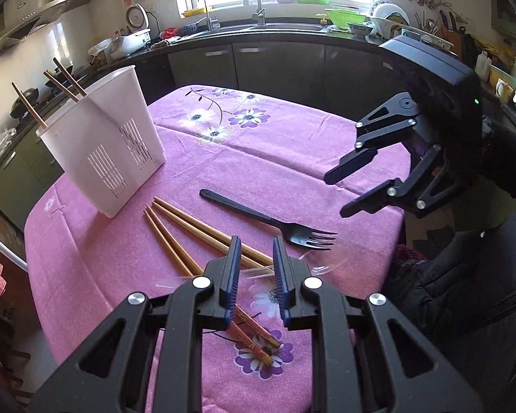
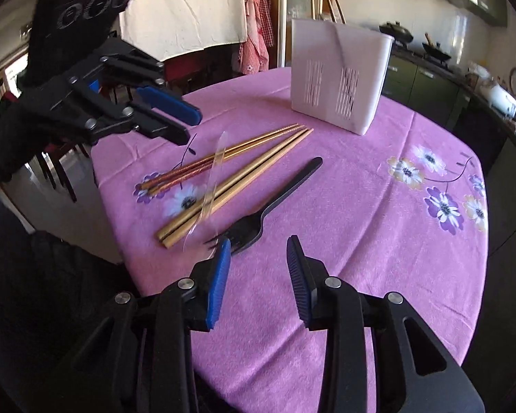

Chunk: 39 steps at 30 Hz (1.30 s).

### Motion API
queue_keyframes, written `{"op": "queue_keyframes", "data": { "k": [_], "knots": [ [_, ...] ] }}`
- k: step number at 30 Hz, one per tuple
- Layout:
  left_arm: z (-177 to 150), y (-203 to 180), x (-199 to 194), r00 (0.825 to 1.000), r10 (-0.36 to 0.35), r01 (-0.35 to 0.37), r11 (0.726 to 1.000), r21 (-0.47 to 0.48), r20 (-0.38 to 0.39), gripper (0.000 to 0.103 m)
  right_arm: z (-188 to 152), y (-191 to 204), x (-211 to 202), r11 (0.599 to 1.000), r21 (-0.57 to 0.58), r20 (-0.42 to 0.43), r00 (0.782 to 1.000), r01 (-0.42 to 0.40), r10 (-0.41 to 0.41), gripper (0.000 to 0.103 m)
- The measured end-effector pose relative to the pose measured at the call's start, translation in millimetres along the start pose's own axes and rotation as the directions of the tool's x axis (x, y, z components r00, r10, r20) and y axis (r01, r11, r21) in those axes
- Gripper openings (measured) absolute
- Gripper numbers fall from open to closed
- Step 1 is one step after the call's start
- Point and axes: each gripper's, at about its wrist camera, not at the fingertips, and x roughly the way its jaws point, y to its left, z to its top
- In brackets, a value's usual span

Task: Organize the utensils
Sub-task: 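Grasp the black fork with the right gripper and lift it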

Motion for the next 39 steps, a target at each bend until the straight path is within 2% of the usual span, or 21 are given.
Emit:
{"op": "queue_keyframes", "data": {
  "k": [2, 4, 5, 7, 11, 16, 20, 24, 25, 27, 29, 30, 31, 32, 33, 35, 36, 37, 39],
  "knots": [
    [-1.2, -1.3, -1.9, 1.0, 0.0, 0.0, 1.0, -0.009, 0.006, 0.018, -10.5, 16.9, -6.7, 0.989, -0.106, 0.012, 0.995, 0.099, -0.098, 0.034],
    [-0.2, -2.2, -4.3, 1.0, 0.004, -0.004, 1.0, -0.019, 0.016, 0.018, -19.4, 32.8, -3.5, 0.956, -0.223, 0.031, 0.982, 0.19, -0.188, 0.034],
    [0.7, -2.6, -5.8, 1.0, 0.007, -0.007, 1.0, -0.023, 0.021, 0.018, -22.8, 40.0, -0.4, 0.934, -0.277, 0.046, 0.974, 0.225, -0.221, 0.03],
    [2.6, -5.3, -9.4, 1.0, 0.014, -0.013, 1.0, -0.027, 0.028, 0.018, -25.2, 52.6, 6.6, 0.89, -0.381, 0.069, 0.968, 0.251, -0.243, 0.024],
    [3.2, -9.6, -15.7, 0.999, 0.034, -0.034, 0.999, -0.021, 0.03, 0.022, -31.6, 69.6, 22.8, 0.781, -0.536, 0.099, 0.943, 0.32, -0.318, 0.022],
    [2.1, -7.6, -22.0, 0.998, 0.046, -0.045, 0.998, -0.035, 0.037, 0.022, -34.3, 81.3, 37.9, 0.666, -0.665, 0.129, 0.93, 0.338, -0.344, 0.014],
    [0.0, -5.3, -21.3, 0.998, 0.048, -0.047, 0.998, -0.043, 0.033, 0.024, -35.0, 86.2, 47.8, 0.566, -0.745, 0.164, 0.918, 0.355, -0.36, 0.014],
    [-3.0, -2.8, -21.3, 0.998, 0.047, -0.045, 0.998, -0.052, 0.036, 0.024, -34.2, 88.0, 53.9, 0.514, -0.784, 0.181, 0.92, 0.349, -0.349, 0.009],
    [-3.8, -2.0, -21.3, 0.998, 0.047, -0.045, 0.998, -0.054, 0.036, 0.024, -35.2, 89.0, 56.5, 0.498, -0.793, 0.185, 0.918, 0.35, -0.352, 0.004],
    [-5.1, -0.1, -21.0, 0.998, 0.046, -0.044, 0.997, -0.06, 0.034, 0.024, -35.7, 88.2, 61.9, 0.476, -0.801, 0.193, 0.909, 0.363, -0.369, 0.003],
    [-6.3, 1.0, -21.3, 0.998, 0.048, -0.046, 0.997, -0.065, 0.033, 0.024, -31.1, 86.2, 59.4, 0.488, -0.785, 0.213, 0.906, 0.382, -0.367, 0.002],
    [-6.5, 1.8, -21.6, 0.998, 0.05, -0.047, 0.997, -0.067, 0.034, 0.024, -26.6, 84.6, 54.9, 0.51, -0.767, 0.218, 0.906, 0.389, -0.362, 0.002],
    [-6.8, 2.4, -22.6, 0.998, 0.052, -0.049, 0.996, -0.068, 0.036, 0.024, -20.0, 81.9, 48.4, 0.552, -0.741, 0.213, 0.913, 0.383, -0.348, 0.002],
    [-6.7, 3.2, -23.9, 0.998, 0.053, -0.05, 0.996, -0.07, 0.04, 0.025, -12.0, 78.0, 39.9, 0.617, -0.701, 0.193, 0.928, 0.358, -0.319, 0.002],
    [-6.5, 4.5, -25.3, 0.998, 0.054, -0.051, 0.996, -0.074, 0.044, 0.025, 0.0, 69.9, 30.3, 0.703, -0.638, 0.164, 0.948, 0.314, -0.274, 0.002],
    [-5.7, 6.6, -28.5, 0.997, 0.057, -0.052, 0.995, -0.084, 0.056, 0.027, 25.8, 45.7, 9.6, 0.863, -0.464, 0.124, 0.98, 0.198, -0.158, 0.002],
    [-5.4, 7.1, -30.1, 0.996, 0.058, -0.053, 0.995, -0.089, 0.062, 0.028, 38.5, 28.8, 0.3, 0.926, -0.356, 0.109, 0.99, 0.121, -0.088, 0.002],
    [-5.2, 7.7, -31.7, 0.996, 0.059, -0.053, 0.994, -0.093, 0.067, 0.028, 48.6, 11.2, -9.0, 0.969, -0.244, 0.105, 0.994, 0.034, -0.009, 0.003],
    [-4.8, 7.9, -34.8, 0.995, 0.063, -0.056, 0.994, -0.097, 0.076, 0.028, 61.5, -20.1, -24.1, 0.994, -0.054, 0.12, 0.987, -0.1, 0.106, 0.003]
  ]
}}
